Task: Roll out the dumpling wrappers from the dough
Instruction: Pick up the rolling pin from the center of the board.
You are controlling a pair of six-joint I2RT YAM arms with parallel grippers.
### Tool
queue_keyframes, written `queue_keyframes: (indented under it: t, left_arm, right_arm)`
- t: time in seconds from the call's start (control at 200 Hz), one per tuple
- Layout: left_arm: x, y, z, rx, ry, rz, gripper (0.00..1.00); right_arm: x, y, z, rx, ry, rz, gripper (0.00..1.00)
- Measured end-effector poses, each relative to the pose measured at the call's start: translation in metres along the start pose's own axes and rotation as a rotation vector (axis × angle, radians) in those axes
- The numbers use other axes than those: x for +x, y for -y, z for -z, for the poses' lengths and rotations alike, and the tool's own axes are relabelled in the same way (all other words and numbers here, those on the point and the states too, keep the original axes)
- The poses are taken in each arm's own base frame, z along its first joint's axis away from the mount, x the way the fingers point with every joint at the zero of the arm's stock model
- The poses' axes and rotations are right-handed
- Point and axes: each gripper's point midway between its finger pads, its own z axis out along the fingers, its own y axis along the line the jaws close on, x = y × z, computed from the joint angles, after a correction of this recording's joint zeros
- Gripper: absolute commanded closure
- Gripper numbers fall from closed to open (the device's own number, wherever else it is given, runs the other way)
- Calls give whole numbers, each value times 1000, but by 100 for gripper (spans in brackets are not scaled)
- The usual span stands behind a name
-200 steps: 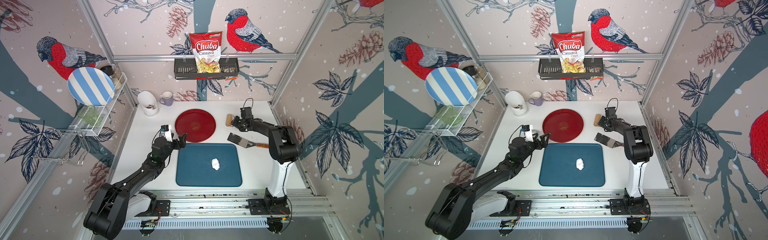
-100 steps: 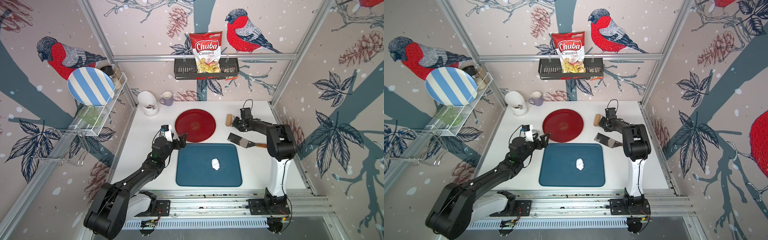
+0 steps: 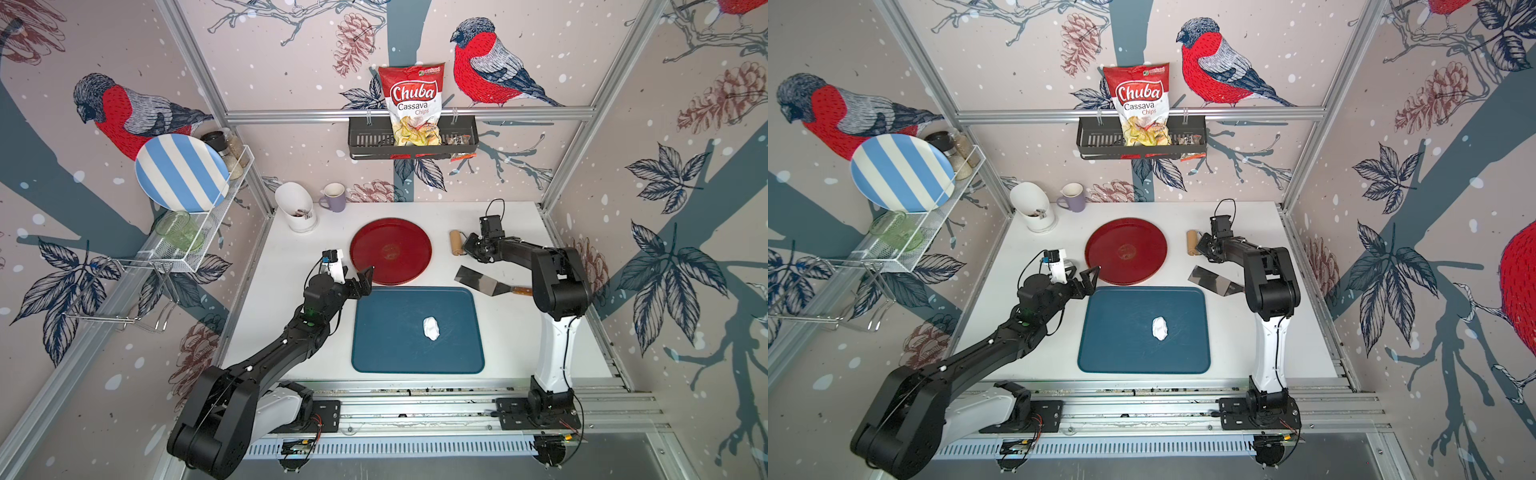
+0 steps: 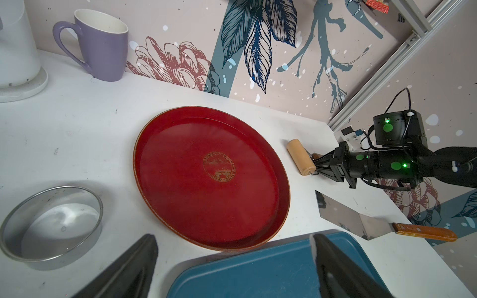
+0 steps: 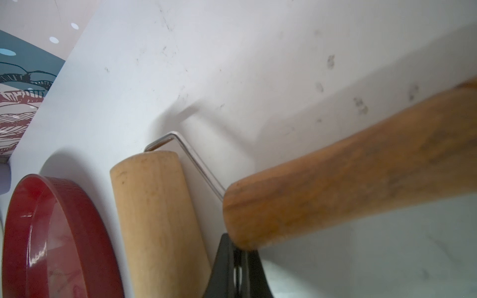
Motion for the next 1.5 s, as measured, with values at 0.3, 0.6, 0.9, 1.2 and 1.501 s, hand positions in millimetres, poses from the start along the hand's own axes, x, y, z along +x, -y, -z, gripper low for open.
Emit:
queue_keyframes:
  t: [0.3,0.6,0.9,1.2,1.501]
  left_arm:
    - [-2,1,2,4,8,-1,5]
    - [-8,5,8,15,33,-3,5]
    - [-19,17,16,61,63,-10,5]
    - [-34,65,27,205,59,-78,5]
    - [-32,108,43,330,0,-102,5]
  right_arm:
    - [0,-1,16,-5,-4,-3,100]
    - [-10,-15,70,-59,92,84,100]
    - [9,-44,118,-156,196,273,100]
    - [67,-95,170,-321,287,607,100]
    - [112,-95,206,-429,393,822,100]
